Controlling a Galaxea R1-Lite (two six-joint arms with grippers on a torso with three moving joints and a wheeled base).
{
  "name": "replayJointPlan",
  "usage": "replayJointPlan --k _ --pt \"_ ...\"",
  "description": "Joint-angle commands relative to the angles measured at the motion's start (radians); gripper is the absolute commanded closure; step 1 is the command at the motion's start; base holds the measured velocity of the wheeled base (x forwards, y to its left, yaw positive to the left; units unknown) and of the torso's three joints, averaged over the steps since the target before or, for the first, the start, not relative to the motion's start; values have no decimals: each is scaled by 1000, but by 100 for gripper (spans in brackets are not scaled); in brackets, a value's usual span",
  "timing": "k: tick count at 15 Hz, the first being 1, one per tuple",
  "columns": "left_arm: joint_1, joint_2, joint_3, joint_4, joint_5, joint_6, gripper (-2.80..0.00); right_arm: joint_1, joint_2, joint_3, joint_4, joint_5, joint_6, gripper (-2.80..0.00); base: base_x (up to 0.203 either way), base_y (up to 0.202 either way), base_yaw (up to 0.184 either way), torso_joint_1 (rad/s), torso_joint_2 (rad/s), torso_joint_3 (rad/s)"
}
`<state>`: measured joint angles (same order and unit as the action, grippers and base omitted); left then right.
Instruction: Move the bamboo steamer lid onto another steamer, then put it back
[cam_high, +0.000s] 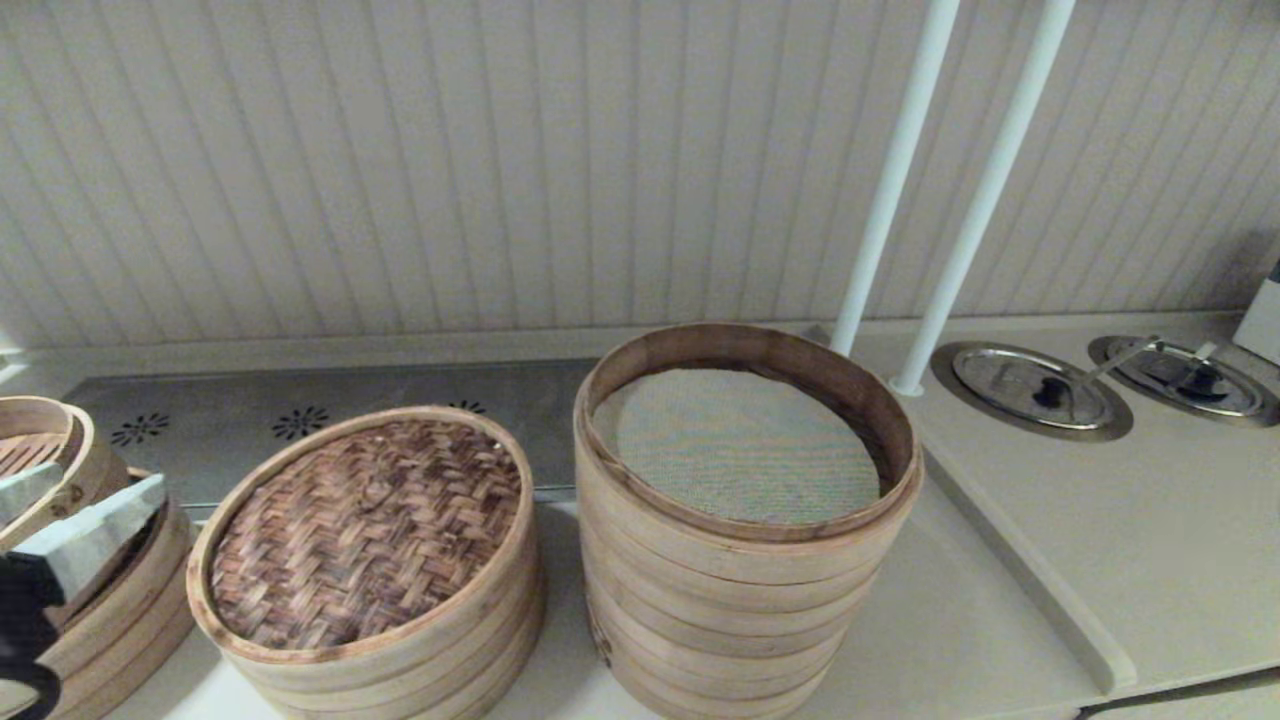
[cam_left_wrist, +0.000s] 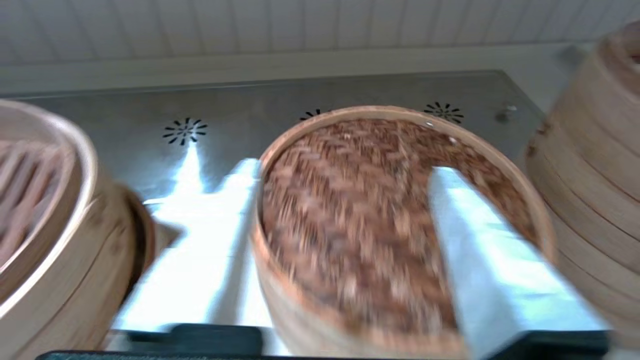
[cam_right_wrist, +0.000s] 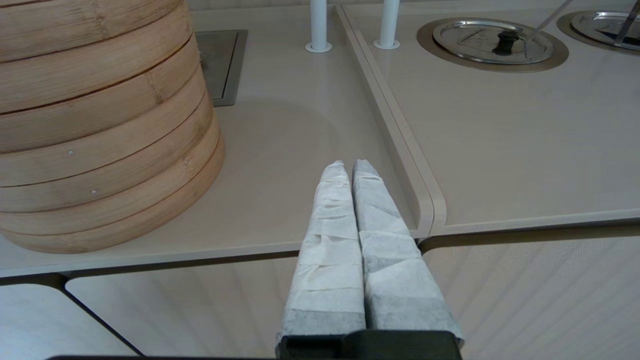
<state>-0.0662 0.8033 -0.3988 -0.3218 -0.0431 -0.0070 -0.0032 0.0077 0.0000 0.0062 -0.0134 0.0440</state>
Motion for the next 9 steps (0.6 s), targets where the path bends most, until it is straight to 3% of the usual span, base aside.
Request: replayJointPlan --k 1,5,9 --pt "0 -196 -6 126 6 -2 0 0 0 3 0 0 0 0 0 0 0 0 0 0" --pt "0 -397 10 368 33 -3 0 0 0 3 0 0 0 0 0 0 0 0 0 0" --pt "17 -553 117 456 50 -16 0 0 2 3 0 0 -1 0 0 0 0 0 0 0"
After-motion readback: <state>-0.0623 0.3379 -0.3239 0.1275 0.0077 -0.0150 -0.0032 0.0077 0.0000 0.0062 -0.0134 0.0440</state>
